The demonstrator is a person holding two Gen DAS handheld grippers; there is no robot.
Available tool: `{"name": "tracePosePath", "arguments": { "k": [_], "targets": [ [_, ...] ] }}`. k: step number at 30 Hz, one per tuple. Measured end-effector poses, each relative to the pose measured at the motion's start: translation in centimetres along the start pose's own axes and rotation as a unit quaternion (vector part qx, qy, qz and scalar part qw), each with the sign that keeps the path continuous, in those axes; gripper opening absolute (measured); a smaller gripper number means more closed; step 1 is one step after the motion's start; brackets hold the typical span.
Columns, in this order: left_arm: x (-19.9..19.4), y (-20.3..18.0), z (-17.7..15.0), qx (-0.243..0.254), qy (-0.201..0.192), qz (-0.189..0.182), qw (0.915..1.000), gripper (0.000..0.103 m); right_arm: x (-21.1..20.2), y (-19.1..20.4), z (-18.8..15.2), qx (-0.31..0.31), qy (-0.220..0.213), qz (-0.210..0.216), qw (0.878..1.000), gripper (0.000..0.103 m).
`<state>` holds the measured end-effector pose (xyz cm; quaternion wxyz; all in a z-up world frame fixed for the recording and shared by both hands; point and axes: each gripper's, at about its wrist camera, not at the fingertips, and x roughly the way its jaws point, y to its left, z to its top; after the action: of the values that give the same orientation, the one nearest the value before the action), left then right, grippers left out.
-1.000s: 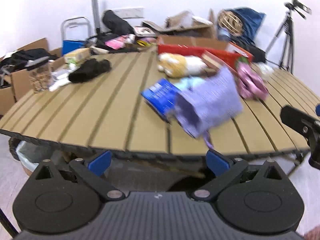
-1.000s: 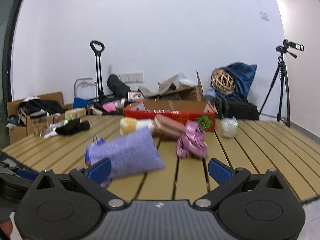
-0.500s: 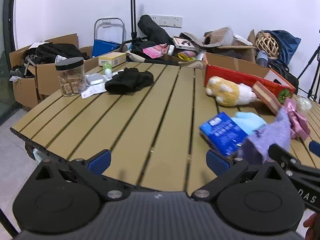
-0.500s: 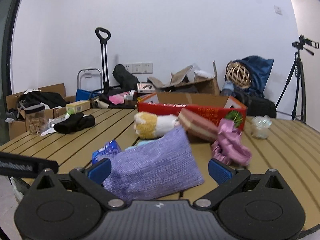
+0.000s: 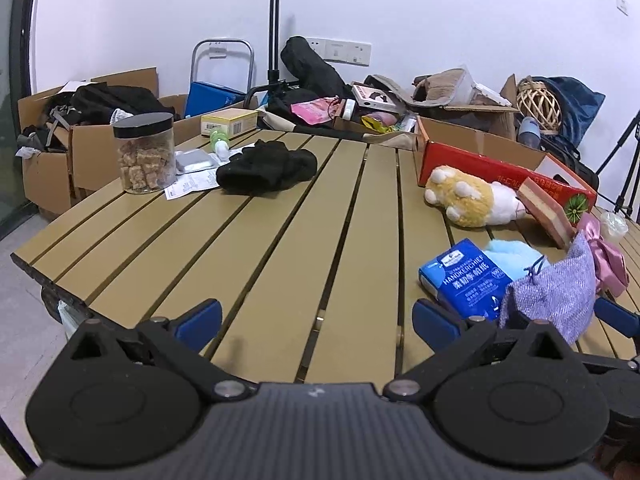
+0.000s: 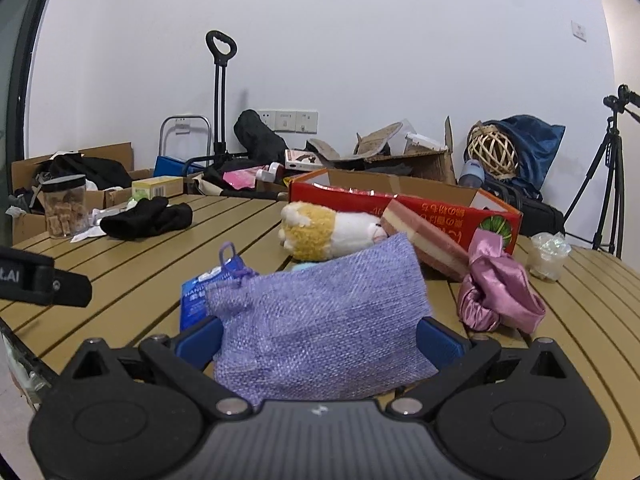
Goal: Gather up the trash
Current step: 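Move the right gripper onto the purple woven pouch and close it, then move the left gripper to the blue tissue pack and close on it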
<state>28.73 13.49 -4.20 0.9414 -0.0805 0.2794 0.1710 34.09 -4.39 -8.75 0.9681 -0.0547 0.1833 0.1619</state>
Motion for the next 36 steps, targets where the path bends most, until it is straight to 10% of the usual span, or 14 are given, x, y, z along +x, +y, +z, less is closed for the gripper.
{"name": "tracePosePath", "arguments": {
  "k": [16,36],
  "targets": [
    [0.4,-0.6,-0.8,0.009,0.0,-0.011,0.9999,0.103,0.3,-1.1,-1.0,0.008,0.014,-0.017,1.0,0.031],
    [0.9,-5.0,-1.1,0.034,0.001,-0.04,0.9986,0.103,-3.3,-6.3,-0.4,0.057,-0.048,-0.057,0.996,0.019]
  ]
}}
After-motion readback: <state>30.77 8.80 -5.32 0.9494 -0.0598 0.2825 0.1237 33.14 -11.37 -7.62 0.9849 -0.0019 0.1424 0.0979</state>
